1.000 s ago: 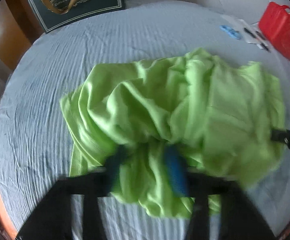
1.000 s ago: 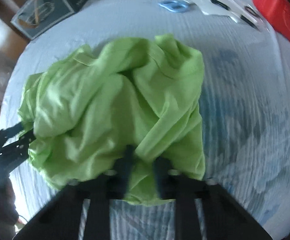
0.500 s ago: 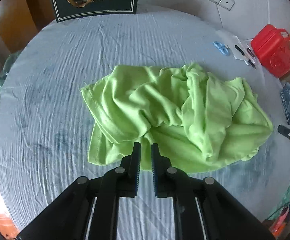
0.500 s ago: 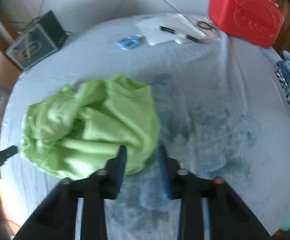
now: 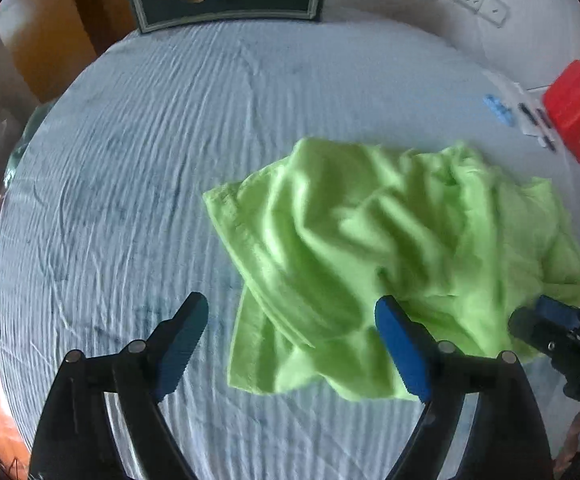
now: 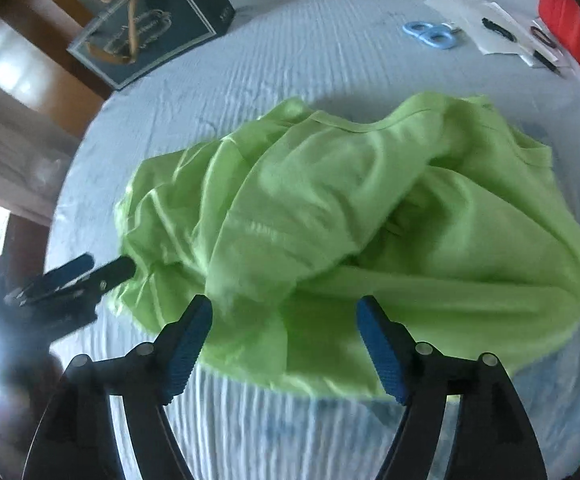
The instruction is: Fold clothes
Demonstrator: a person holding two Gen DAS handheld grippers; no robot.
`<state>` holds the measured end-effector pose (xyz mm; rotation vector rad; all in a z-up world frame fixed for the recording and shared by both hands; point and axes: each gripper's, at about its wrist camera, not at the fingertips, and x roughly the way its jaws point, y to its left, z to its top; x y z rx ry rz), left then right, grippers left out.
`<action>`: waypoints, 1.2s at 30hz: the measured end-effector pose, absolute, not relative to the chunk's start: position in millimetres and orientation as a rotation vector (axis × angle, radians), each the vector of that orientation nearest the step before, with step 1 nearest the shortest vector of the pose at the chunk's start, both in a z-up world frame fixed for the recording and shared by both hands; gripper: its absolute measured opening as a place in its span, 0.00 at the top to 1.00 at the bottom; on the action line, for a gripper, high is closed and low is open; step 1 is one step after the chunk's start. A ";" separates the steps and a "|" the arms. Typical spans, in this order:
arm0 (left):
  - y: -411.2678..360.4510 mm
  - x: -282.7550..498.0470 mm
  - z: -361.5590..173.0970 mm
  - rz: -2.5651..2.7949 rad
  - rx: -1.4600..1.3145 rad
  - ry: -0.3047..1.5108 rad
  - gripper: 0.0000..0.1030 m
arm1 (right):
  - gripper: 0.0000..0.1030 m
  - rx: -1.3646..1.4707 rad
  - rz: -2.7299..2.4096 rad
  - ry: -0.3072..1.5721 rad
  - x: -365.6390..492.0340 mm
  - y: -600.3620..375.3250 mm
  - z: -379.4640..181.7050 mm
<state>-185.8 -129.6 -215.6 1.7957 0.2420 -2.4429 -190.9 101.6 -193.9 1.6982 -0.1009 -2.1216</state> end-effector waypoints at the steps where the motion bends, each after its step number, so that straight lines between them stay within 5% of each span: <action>1: -131.0 -185.6 -220.7 -2.425 1.815 0.254 0.40 | 0.32 1.703 -2.110 -0.099 -193.2 99.3 -197.7; 2: -131.6 -184.2 -222.9 -2.425 1.823 0.267 0.47 | 0.43 1.704 -2.095 -0.087 -194.9 96.8 -200.5; 3: -132.2 -182.4 -223.6 -2.433 1.823 0.280 0.56 | 0.88 1.694 -2.084 -0.059 -194.7 95.8 -200.2; 4: -132.2 -180.4 -223.8 -2.441 1.830 0.302 0.74 | 0.96 1.679 -2.089 -0.035 -193.6 97.7 -197.3; 6: -131.3 -175.4 -220.3 -2.452 1.826 0.343 0.84 | 0.96 1.644 -2.103 -0.049 -193.4 111.6 -184.9; 17: -100.5 -109.6 -168.9 -2.603 1.713 0.354 0.83 | 0.96 1.537 -2.564 -0.286 -163.0 364.1 -89.1; 21: -90.6 -106.0 -167.4 -2.565 1.713 0.355 0.35 | 0.96 1.632 -2.653 -0.374 -133.8 453.1 -99.2; 30: -45.1 -108.9 -166.9 -2.497 1.711 0.411 0.33 | 0.95 1.869 -2.549 -0.488 -85.1 567.4 -155.2; 36: -15.4 -143.1 -186.8 -2.435 1.754 0.513 0.33 | 0.65 1.878 -2.414 -0.491 -90.5 558.6 -174.5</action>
